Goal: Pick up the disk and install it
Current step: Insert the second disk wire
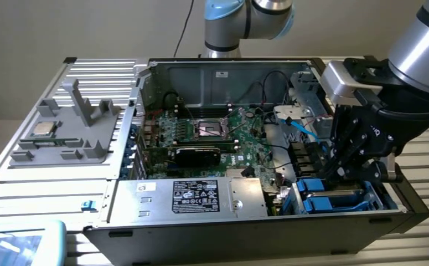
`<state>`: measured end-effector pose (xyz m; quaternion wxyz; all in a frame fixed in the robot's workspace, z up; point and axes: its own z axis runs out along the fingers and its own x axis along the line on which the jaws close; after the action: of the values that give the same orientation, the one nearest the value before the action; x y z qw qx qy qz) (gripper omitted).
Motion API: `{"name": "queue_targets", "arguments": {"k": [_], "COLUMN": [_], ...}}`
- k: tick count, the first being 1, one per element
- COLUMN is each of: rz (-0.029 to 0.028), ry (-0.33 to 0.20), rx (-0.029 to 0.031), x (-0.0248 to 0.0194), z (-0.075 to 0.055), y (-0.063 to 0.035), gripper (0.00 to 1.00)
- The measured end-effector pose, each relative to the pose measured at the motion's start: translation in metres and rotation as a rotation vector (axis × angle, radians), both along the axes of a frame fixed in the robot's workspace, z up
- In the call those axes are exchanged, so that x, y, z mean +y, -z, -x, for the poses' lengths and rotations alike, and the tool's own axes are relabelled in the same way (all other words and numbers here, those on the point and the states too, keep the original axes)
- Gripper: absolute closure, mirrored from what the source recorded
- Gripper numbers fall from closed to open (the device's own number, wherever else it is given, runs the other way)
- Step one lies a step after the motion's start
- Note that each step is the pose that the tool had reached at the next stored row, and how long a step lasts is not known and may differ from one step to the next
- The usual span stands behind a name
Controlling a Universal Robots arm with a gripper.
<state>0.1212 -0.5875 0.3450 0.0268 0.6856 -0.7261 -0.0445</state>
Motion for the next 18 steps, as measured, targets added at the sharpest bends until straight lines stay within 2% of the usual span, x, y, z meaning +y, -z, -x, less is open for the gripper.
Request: {"name": "queue_targets", "arguments": {"k": [2,4,6,8,13,18], "rz": [-0.0001,-0.0007,-0.0038,-0.0095,-0.0203,-0.0228], "ry": [-0.001,-0.001,-0.002,-0.002,-0.002,-0.002], "rx": [0.0,-0.0033,-0.0075,-0.0095,-0.0152,-0.0226], "x": [-0.0001,-0.0006,-0.0018,-0.0036,-0.0045,-0.0049], "z": [0.0002,0.0009,0.0015,0.0016,0.0024,0.0033], "y": [0.0001,0.0004,0.0006,0.0006,0.0014,0.0032], "gripper": [0.84,0.84,0.84,0.84,0.84,0.84]}}
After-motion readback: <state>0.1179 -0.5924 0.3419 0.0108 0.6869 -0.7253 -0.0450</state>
